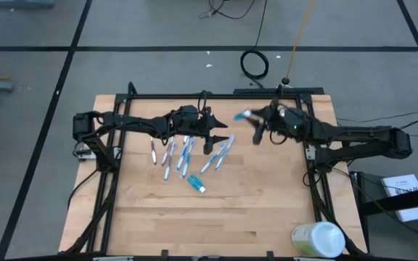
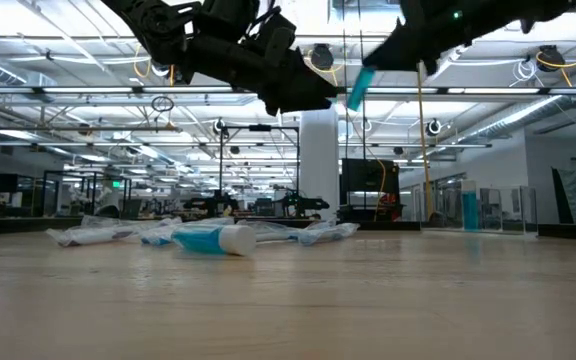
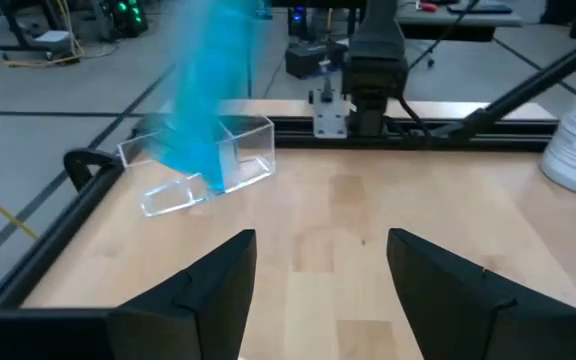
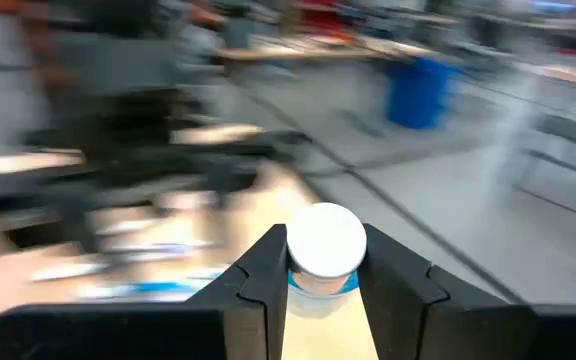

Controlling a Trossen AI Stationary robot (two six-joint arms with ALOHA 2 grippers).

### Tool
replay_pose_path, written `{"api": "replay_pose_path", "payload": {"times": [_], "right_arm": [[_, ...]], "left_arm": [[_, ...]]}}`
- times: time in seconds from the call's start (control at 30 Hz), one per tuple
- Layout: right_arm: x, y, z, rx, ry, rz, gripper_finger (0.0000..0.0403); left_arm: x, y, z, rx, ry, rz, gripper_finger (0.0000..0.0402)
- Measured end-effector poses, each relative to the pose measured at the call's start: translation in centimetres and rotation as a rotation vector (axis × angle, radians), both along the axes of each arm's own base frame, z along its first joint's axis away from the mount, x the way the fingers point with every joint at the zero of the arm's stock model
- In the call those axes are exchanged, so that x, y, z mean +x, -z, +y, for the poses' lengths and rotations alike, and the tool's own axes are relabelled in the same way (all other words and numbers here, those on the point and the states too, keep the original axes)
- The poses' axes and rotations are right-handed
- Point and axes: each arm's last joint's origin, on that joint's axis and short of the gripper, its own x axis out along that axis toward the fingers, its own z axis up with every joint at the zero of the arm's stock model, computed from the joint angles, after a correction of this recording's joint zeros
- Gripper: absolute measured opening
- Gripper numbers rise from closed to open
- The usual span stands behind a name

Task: Pick & Place toothbrushing station
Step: Put the blue mouthwash into the middle of the transparent organizer

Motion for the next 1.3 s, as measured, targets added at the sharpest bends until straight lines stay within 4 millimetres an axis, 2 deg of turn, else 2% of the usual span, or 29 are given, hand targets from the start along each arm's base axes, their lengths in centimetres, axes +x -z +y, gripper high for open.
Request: {"api": "replay_pose_path", "payload": {"times": [0.13,0.23,0.37,0.47,0.67,0.9,1.07,1.3], "right_arm": [[-1.8,-0.8,-1.6,0.032,0.271,0.125,0.0089],[-3.3,-0.4,-3.1,0.077,0.502,0.191,0.0089],[-4.4,0.5,-5.0,0.149,0.634,0.172,0.0089],[-4.8,2.0,-6.0,0.189,0.707,0.198,0.0089],[-5.4,4.0,-6.6,0.245,0.746,0.222,0.0089],[-5.8,4.1,-6.2,0.301,0.667,0.213,0.0089],[-7.1,4.0,-5.7,0.33,0.771,0.205,0.0089],[-7.1,5.3,-5.7,0.332,0.803,0.179,0.0089]], "left_arm": [[0.0,0.0,0.1,0.007,-0.017,-0.001,0.0232],[0.0,0.0,0.1,0.007,-0.018,0.003,0.0232],[0.0,0.0,0.1,0.007,-0.019,0.004,0.0232],[0.0,0.1,0.1,0.006,-0.02,0.006,0.0232],[-0.1,0.4,0.1,-0.001,-0.018,0.04,0.0232],[-0.2,0.5,0.1,0.005,-0.016,0.054,0.0232],[-0.2,0.6,0.1,0.003,-0.017,0.066,0.0232],[-0.2,0.7,0.1,0.0,-0.017,0.075,0.0232]]}}
